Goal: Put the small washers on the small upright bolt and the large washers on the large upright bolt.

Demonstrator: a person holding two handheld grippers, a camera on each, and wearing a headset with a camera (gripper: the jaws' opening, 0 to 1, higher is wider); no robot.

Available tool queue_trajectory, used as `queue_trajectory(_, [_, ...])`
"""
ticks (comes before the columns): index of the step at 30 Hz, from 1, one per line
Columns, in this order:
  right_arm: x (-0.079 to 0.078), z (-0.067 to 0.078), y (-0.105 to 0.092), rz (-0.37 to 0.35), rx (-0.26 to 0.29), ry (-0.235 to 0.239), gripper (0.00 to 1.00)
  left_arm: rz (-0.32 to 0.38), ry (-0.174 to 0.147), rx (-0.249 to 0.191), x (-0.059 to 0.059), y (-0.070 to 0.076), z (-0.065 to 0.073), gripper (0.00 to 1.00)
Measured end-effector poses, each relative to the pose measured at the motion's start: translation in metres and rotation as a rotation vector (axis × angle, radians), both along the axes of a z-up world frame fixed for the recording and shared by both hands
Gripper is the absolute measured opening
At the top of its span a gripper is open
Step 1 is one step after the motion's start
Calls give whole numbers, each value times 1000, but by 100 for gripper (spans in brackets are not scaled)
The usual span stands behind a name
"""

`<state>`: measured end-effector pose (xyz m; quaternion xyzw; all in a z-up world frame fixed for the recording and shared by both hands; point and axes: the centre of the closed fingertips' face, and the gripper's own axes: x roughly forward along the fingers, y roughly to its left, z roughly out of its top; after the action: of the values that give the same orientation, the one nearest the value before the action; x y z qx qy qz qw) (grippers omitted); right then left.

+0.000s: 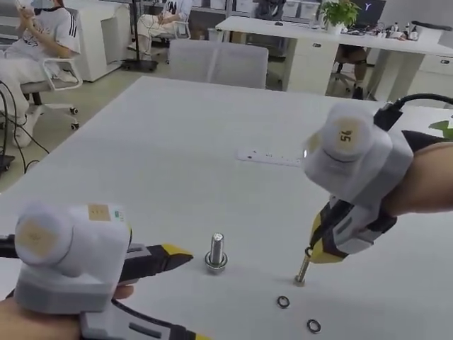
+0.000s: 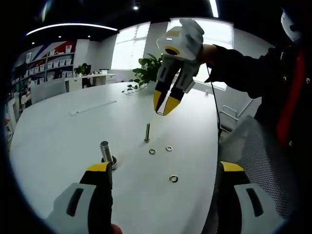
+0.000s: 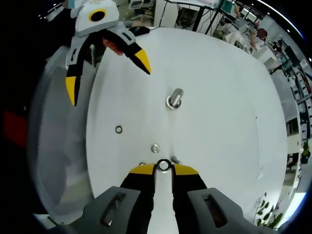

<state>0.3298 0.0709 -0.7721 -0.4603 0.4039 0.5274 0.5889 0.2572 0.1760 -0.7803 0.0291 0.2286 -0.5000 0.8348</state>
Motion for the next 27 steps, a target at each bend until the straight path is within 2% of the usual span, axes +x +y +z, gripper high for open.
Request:
queue_trajectory(6, [9, -2, -8, -15, -9, -4, 13, -11, 5, 1, 3, -4, -1, 89])
queue_trajectory(13, [17, -10, -7, -19, -15, 1, 13, -14, 16, 1, 5, -5, -5, 89])
queue_trajectory(27, [27, -27, -7, -17, -34, 35, 13, -9, 25, -1, 8, -6, -10, 89])
